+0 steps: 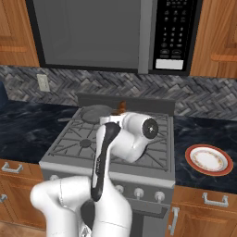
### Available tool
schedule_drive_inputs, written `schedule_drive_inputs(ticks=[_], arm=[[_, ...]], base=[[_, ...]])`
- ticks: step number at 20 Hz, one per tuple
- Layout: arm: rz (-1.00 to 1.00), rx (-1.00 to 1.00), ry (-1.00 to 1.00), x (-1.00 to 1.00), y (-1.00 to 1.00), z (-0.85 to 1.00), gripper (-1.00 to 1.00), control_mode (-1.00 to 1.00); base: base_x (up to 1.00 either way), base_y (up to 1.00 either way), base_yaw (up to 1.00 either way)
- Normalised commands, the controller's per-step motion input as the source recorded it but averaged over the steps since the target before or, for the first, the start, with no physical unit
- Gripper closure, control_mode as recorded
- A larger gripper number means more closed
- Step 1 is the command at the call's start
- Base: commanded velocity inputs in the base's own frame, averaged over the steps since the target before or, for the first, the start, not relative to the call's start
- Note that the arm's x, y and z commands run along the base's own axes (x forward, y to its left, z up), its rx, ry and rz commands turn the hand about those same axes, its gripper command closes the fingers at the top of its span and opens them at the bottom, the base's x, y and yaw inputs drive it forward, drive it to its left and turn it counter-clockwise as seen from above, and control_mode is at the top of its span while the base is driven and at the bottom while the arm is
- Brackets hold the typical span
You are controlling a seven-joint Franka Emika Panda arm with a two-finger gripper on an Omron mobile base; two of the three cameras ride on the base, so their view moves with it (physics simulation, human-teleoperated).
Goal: Pick the croissant and place it on the pan. Then turn on the stove to warm the croissant.
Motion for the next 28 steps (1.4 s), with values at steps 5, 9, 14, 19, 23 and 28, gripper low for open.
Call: schedule_drive_inputs(ticks=[5, 9, 14, 19, 23, 28], arm=[[0.00, -0.01, 0.41, 0.22, 0.00, 0.13, 1.00, -1.00], [0.00, 0.02, 0.53, 0.28, 0.01, 0.14, 1.00, -1.00], [-0.10, -0.03, 0.20, 0.26, 0.15, 0.05, 1.00, -1.00], [-0.17, 0.06, 0.00, 0.02, 0.11, -0.06, 1.00, -1.00], [-0.19, 0.12, 0.00, 0.00, 0.15, -0.24, 1.00, -1.00], [-0.19, 0.15, 0.00, 0.00, 0.22, -0.31, 1.00, -1.00]], base=[[0.00, 0.00, 0.00], [0.00, 0.00, 0.00], [0.00, 0.00, 0.00], [0.00, 0.00, 0.00], [0.00, 0.00, 0.00], [0.00, 0.00, 0.00]])
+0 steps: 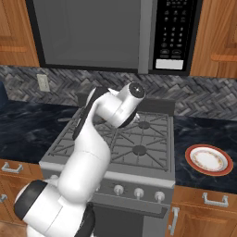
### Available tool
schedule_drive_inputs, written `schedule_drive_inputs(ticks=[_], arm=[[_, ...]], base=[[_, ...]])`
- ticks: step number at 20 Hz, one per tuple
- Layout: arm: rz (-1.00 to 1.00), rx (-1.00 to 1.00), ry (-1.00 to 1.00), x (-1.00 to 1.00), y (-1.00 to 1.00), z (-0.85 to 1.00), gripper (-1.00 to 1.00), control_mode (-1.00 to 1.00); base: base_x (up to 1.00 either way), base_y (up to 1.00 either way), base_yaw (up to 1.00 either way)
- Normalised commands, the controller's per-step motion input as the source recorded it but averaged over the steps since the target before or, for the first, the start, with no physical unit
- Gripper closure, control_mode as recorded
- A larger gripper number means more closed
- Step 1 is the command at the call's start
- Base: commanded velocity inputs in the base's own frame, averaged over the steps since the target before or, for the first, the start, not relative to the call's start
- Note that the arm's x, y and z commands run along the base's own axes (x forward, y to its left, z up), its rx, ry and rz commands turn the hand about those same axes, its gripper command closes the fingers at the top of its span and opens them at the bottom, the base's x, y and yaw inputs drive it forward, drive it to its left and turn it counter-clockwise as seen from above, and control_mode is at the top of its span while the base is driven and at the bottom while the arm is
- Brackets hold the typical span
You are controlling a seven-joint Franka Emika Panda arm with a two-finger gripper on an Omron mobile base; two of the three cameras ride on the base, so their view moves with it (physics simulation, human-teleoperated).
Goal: Pick the croissant and place it on the pan. Then turn on the stove to warm the croissant.
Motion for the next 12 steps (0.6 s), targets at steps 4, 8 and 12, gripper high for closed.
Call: schedule_drive_inputs(ticks=[4, 8, 12], arm=[[-0.17, 0.14, -0.02, 0.00, 0.27, -0.24, 1.00, -1.00], [-0.10, 0.13, 0.00, 0.04, 0.30, -0.10, 1.00, -1.00], [-0.04, 0.11, 0.13, 0.22, 0.40, -0.04, 1.00, -1.00]], base=[[0.00, 0.00, 0.00], [0.00, 0.00, 0.00], [0.00, 0.00, 0.00]])
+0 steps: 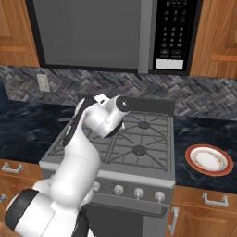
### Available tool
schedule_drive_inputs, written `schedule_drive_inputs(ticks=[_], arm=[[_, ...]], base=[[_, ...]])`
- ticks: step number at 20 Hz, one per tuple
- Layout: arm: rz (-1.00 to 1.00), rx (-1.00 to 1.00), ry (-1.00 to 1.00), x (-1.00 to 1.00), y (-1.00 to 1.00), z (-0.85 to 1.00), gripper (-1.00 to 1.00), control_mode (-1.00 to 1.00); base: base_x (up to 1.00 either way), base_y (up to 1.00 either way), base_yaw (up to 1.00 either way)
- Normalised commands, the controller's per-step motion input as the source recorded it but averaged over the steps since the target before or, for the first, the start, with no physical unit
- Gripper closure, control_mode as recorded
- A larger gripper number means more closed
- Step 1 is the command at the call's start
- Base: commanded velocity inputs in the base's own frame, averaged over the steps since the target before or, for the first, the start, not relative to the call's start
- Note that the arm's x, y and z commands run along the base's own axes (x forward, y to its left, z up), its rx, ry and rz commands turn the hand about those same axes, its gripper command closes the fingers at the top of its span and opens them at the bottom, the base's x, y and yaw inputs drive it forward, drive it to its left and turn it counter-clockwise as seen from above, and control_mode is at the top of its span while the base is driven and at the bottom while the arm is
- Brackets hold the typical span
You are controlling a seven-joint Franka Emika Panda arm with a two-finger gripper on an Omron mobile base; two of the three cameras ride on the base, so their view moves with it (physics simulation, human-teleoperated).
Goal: Pick the croissant and place it on the pan. Then turn on the stove to warm the croissant.
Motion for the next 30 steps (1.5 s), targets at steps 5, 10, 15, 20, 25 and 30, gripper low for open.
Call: schedule_drive_inputs(ticks=[5, 10, 15, 20, 25, 30], arm=[[0.00, 0.02, 0.17, 0.36, 0.52, -0.01, 1.00, -1.00], [0.00, 0.00, 0.07, 0.41, 0.44, -0.05, 1.00, -1.00], [-0.02, 0.00, 0.01, 0.30, 0.29, -0.12, 1.00, -1.00], [-0.02, 0.00, 0.00, 0.29, 0.22, -0.13, 1.00, -1.00], [0.00, 0.00, 0.01, 0.29, 0.12, -0.13, 1.00, -1.00], [0.00, 0.00, 0.02, 0.30, 0.08, -0.06, 1.00, -1.00]], base=[[0.00, 0.00, 0.00], [0.00, 0.00, 0.00], [0.00, 0.00, 0.00], [0.00, 0.00, 0.00], [0.00, 0.00, 0.00], [0.00, 0.00, 0.00]])
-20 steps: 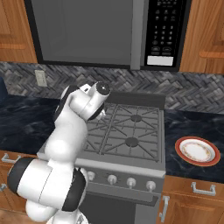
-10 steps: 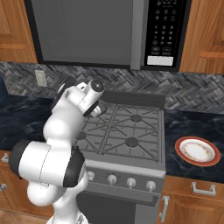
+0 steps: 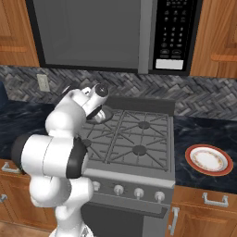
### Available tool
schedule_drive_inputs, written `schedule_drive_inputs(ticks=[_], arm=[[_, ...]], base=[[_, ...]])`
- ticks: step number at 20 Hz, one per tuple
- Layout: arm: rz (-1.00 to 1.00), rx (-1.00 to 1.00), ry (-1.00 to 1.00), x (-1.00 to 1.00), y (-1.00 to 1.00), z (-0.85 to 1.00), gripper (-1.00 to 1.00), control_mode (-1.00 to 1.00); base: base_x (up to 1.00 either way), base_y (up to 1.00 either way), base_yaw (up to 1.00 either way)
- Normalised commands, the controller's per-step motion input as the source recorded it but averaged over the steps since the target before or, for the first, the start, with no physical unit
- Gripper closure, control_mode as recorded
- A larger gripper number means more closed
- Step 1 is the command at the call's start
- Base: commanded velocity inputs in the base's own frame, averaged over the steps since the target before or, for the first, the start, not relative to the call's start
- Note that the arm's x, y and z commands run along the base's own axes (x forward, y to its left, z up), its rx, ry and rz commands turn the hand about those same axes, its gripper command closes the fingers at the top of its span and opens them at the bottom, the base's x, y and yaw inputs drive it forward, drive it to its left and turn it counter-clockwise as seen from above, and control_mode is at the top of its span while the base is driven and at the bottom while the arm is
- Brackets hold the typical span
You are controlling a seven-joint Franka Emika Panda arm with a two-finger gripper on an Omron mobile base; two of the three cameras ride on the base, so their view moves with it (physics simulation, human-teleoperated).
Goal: Pick the croissant and place it on the pan. Then turn on the stove to warm the croissant.
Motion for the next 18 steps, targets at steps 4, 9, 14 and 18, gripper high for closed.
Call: schedule_drive_inputs(ticks=[4, 9, 14, 18], arm=[[0.00, 0.00, 0.05, 0.29, 0.04, 0.00, 1.00, -1.00], [0.00, -0.01, 0.04, 0.17, 0.01, 0.00, 1.00, -1.00], [0.00, -0.04, 0.04, 0.24, 0.11, -0.09, 1.00, -1.00], [0.00, -0.05, 0.03, 0.32, 0.21, -0.13, 1.00, -1.00]], base=[[0.00, 0.00, 0.00], [0.00, 0.00, 0.00], [0.00, 0.00, 0.00], [0.00, 0.00, 0.00]])
